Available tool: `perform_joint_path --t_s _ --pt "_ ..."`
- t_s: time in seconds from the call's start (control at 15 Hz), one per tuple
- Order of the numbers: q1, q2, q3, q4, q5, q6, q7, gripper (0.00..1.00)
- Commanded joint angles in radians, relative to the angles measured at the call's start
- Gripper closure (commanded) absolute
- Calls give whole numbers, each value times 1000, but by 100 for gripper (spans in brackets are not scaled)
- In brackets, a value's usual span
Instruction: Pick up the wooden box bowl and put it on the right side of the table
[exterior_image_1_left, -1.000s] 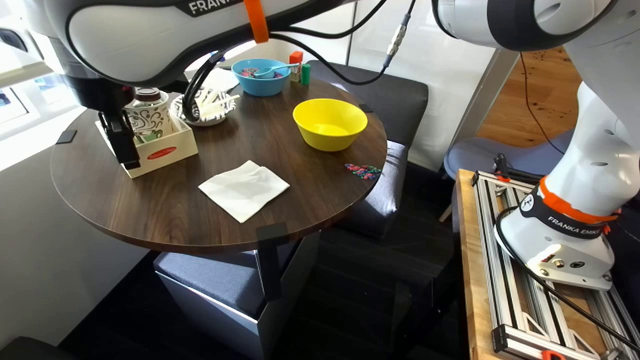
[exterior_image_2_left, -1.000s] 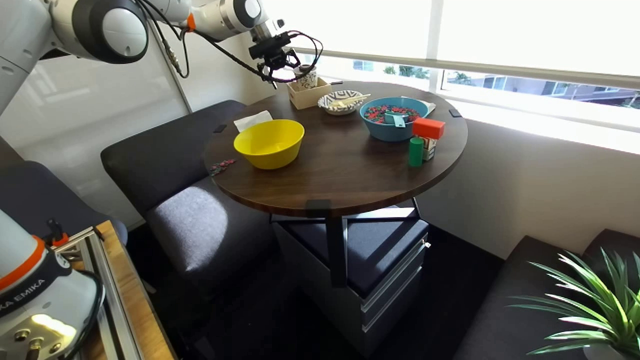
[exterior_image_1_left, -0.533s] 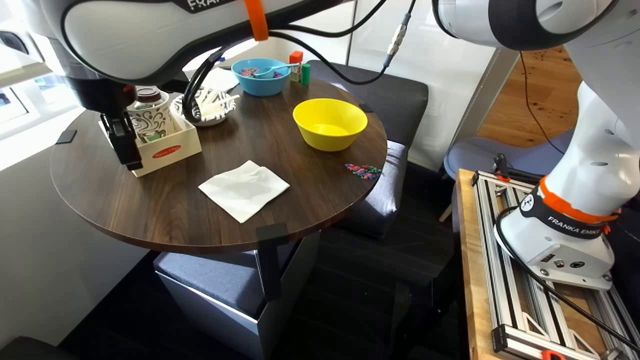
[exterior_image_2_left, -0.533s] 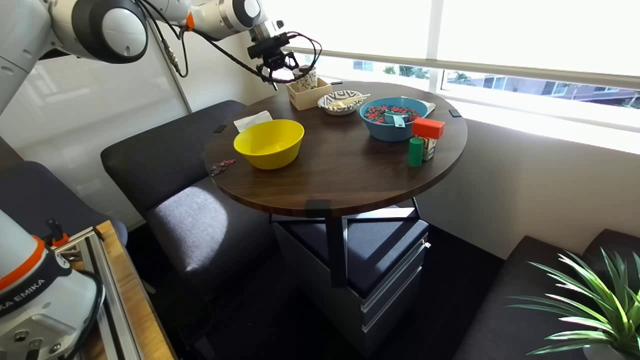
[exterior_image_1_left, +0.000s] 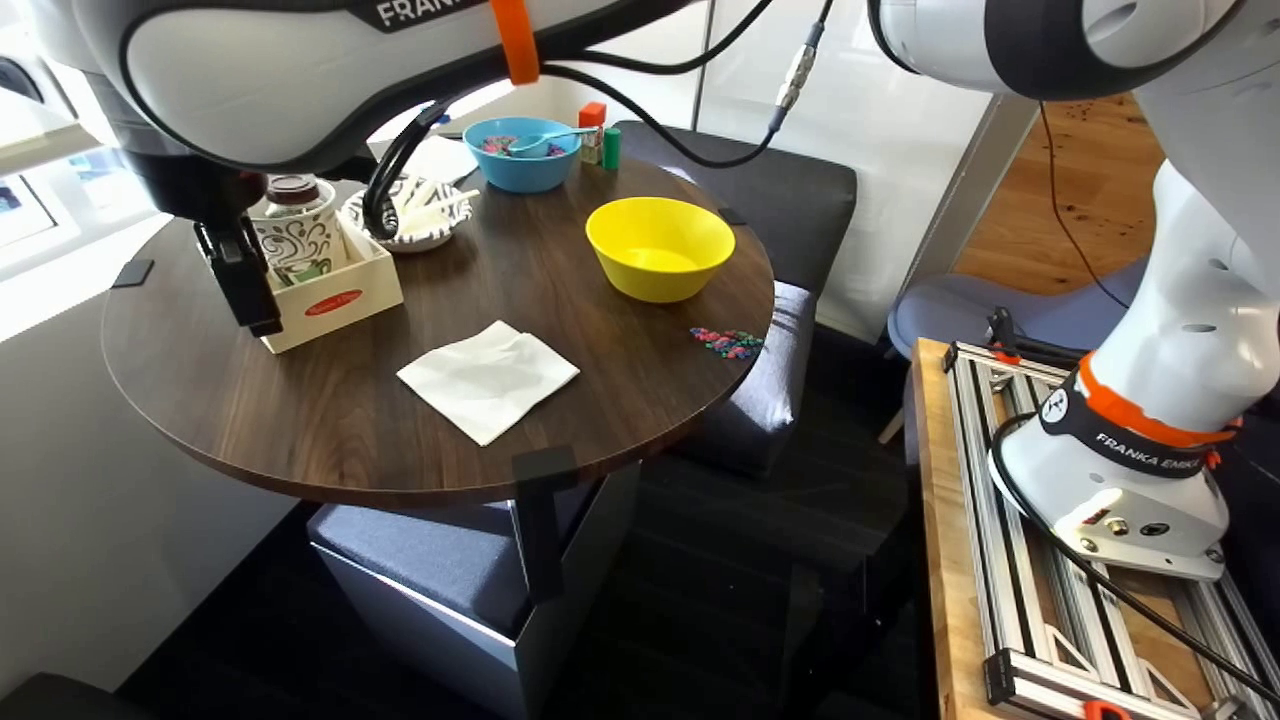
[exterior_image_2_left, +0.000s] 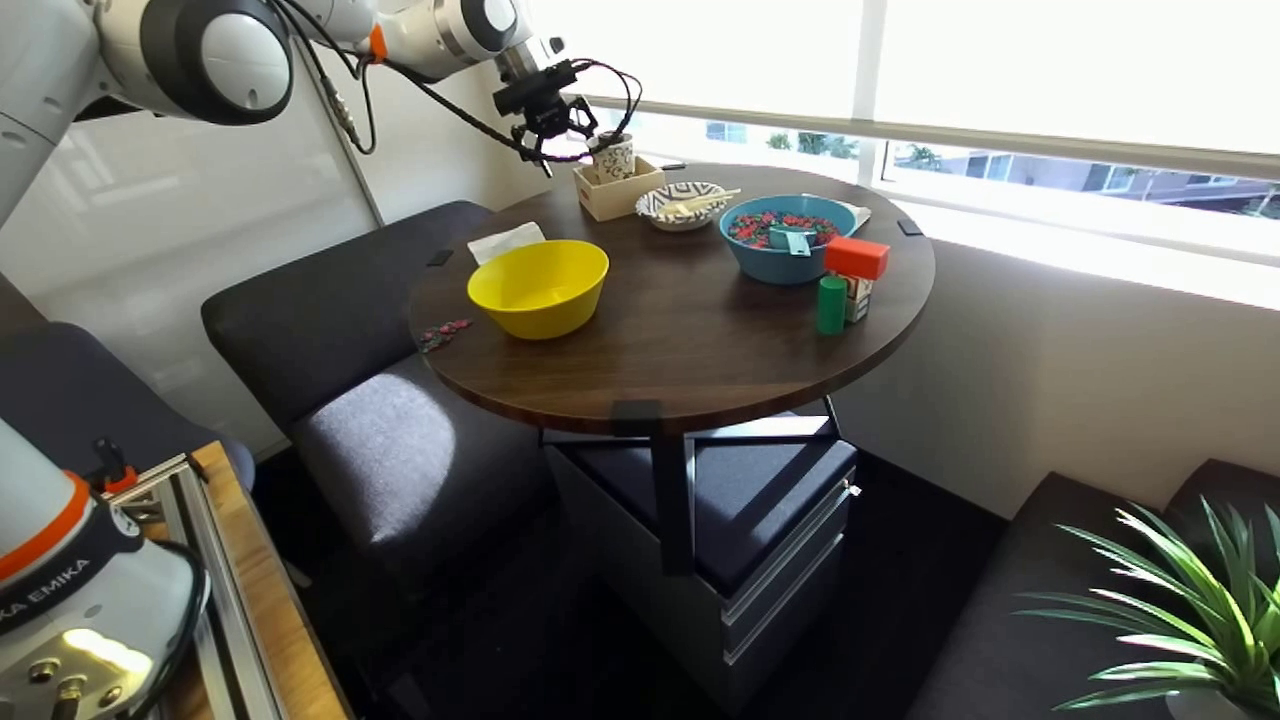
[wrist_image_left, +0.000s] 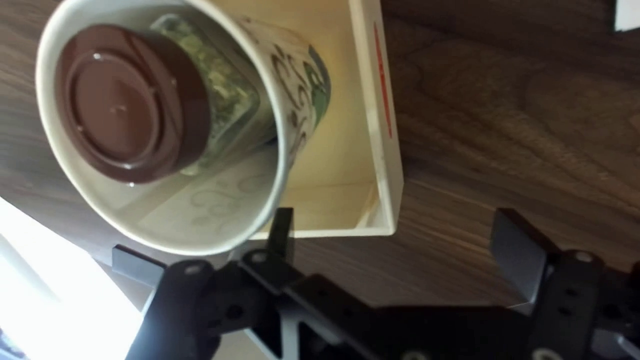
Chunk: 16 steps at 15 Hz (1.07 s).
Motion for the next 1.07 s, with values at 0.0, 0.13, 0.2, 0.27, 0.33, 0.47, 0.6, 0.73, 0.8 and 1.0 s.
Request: perform_joint_path --t_s 0.0,0.13,0.2,0.27,0.33,0.47,0.6,0.73,0.8,1.0 --pt "25 2 -1 7 -33 -23 -67 0" --pt "12 8 23 -3 -5 -30 -130 0" --pt "8 10 27 -8 1 -43 -151 0" --pt "9 10 21 -14 -4 -63 -158 0" --pt "9 10 14 -18 -8 -75 -161 0" --pt "8 15 1 -19 -17 -88 -155 0" --pt "12 13 -16 -18 -27 -75 -129 0" --pt "12 15 -21 -11 -20 -69 -123 0" --pt "15 13 -26 -10 -23 -61 -118 0" --pt "24 3 -42 -10 -34 -65 -97 0"
